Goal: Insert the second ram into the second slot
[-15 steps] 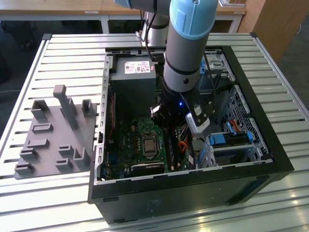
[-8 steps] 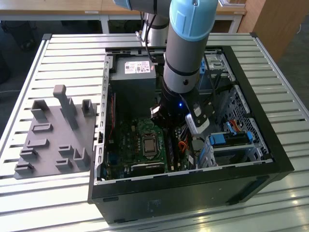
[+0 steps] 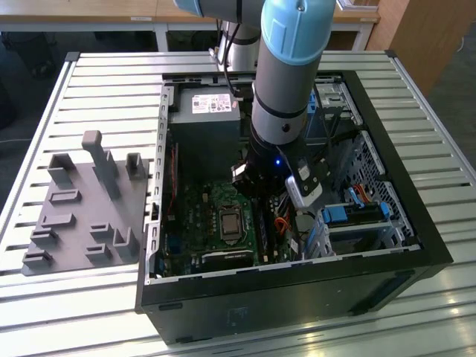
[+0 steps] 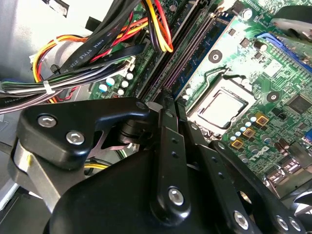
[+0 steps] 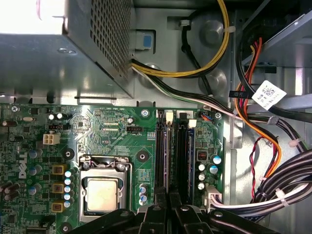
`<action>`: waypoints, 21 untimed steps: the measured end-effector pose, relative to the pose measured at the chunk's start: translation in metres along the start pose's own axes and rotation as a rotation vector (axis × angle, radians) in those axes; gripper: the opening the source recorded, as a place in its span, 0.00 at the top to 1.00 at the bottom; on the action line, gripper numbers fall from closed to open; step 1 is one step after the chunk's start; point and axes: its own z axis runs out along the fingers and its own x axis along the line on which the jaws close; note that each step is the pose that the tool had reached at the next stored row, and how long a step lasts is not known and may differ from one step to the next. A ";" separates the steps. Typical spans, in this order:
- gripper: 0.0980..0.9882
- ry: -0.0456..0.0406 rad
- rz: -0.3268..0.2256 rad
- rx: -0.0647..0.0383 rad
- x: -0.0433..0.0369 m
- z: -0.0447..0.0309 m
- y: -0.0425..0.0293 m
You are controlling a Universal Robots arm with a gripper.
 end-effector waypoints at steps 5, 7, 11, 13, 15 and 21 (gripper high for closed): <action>0.96 0.0000 0.002 0.000 -0.0015 0.0001 -0.0001; 0.96 -0.0001 0.003 0.000 -0.0028 0.0001 -0.0002; 0.96 -0.0001 0.003 0.000 -0.0029 0.0015 -0.0002; 0.96 0.0000 0.003 0.000 -0.0029 0.0023 -0.0003; 0.96 -0.0001 0.003 0.000 -0.0029 0.0033 -0.0003; 0.96 0.0000 0.003 0.000 -0.0030 0.0054 -0.0004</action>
